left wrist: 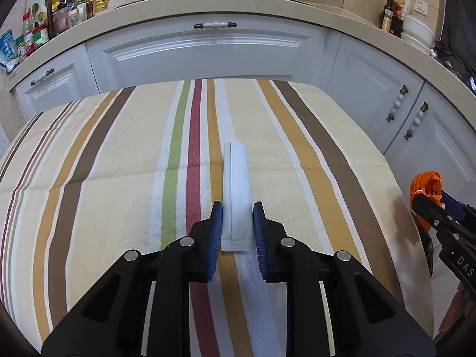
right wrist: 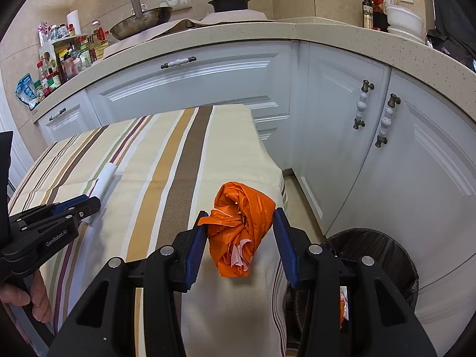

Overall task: Collect trash
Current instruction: 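Grasp the white paper strip with the left tool, then carry the orange bag and paper strip over the bin and open both tools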

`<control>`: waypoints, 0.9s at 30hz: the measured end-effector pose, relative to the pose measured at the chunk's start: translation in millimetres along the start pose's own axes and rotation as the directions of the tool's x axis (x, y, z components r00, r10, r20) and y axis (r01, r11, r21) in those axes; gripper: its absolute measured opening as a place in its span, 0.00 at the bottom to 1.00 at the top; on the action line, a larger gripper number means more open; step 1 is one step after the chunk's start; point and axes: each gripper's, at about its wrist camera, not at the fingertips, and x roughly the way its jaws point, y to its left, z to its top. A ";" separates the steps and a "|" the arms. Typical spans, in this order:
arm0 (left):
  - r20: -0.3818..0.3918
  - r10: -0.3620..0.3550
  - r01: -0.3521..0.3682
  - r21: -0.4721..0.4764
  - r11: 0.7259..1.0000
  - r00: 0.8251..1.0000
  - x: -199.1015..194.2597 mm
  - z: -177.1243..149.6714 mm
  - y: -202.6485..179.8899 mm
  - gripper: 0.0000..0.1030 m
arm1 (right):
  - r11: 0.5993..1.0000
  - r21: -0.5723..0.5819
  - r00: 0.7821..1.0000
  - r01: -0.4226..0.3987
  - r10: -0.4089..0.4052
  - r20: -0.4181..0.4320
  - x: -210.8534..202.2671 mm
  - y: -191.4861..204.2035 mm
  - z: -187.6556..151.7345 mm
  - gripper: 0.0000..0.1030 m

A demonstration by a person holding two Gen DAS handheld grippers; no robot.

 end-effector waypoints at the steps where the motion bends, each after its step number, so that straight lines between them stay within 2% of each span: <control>1: 0.008 0.004 -0.004 -0.001 1.000 1.000 -2.5 0.6 1.1 0.20 | 1.000 -0.001 1.000 0.000 0.000 0.002 -0.8 0.5 -0.1 0.43; 14: 0.117 0.036 -0.036 -0.002 0.999 0.992 -47.6 4.0 7.2 0.20 | 1.000 -0.015 0.998 0.016 -0.015 0.057 -29.3 5.7 2.4 0.43; 21: 0.196 -0.024 0.016 0.043 0.999 0.980 -82.7 5.1 -17.5 0.20 | 0.997 0.019 0.992 0.069 -0.070 0.103 -61.6 -13.6 -5.0 0.43; 27: 0.236 -0.108 0.084 0.108 0.991 0.966 -103.3 1.3 -56.8 0.20 | 0.988 0.071 0.981 0.135 -0.143 0.128 -89.6 -42.1 -15.1 0.43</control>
